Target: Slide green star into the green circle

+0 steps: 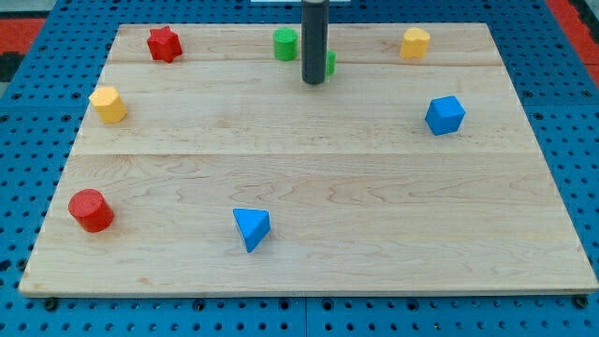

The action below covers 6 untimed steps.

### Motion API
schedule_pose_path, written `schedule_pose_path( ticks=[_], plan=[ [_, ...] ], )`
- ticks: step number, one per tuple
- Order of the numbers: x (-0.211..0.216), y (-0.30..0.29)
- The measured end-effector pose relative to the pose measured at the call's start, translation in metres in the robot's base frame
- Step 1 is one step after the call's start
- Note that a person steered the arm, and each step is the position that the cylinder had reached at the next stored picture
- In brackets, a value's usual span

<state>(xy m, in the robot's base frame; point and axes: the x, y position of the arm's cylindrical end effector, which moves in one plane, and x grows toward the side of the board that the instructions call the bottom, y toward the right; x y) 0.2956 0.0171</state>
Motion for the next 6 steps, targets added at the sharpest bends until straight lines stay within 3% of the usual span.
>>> schedule_pose_path(
  ticks=[1, 3, 6],
  plan=[
    [0.046, 0.016],
    [-0.02, 0.068],
    [-0.026, 0.017]
  ],
)
